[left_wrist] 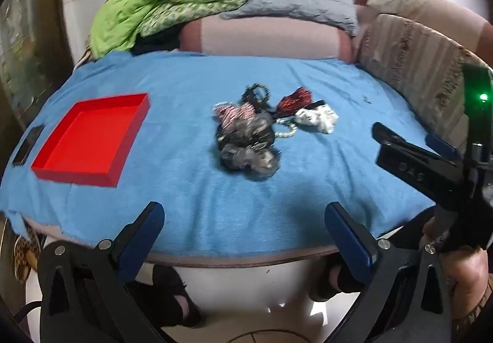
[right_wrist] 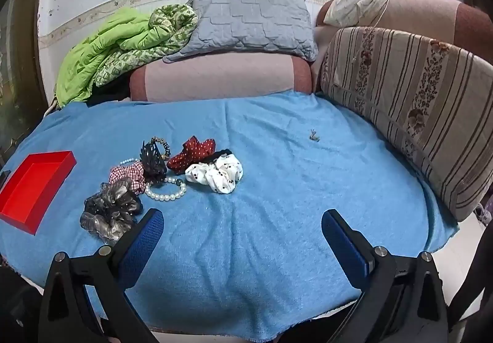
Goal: Organize jewelry
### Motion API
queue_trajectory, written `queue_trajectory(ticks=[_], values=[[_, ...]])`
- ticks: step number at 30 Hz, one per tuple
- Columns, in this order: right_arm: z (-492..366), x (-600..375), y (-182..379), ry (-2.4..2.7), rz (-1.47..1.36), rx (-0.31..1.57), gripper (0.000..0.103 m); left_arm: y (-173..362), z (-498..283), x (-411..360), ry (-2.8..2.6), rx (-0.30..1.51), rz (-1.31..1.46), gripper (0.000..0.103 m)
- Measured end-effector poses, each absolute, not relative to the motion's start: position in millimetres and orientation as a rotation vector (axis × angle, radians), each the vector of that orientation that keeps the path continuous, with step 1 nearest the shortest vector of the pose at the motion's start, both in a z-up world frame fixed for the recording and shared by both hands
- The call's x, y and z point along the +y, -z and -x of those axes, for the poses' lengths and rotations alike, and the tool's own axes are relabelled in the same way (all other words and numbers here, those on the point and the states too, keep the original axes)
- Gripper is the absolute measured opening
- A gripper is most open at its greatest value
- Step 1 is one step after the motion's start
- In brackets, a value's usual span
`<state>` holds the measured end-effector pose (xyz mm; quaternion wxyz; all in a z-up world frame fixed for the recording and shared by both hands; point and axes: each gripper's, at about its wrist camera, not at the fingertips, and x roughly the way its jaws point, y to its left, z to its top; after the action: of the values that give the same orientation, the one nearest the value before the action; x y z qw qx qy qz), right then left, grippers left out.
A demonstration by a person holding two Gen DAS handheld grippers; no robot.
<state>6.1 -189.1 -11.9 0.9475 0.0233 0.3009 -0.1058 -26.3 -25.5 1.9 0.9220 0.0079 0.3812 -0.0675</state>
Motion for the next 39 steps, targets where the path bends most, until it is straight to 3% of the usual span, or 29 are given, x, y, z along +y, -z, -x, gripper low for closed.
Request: queue_trajectory(ticks=[20, 39], values=[[14, -171, -5, 0.174, 0.043, 0.487, 0.103, -36, 1, 7, -0.061, 0.541, -0.061, 0.103], [17, -165, -5, 0.158, 0.076, 0.443, 0.103, -29, -11, 18, -0.11, 0.555, -0.01, 0.103]])
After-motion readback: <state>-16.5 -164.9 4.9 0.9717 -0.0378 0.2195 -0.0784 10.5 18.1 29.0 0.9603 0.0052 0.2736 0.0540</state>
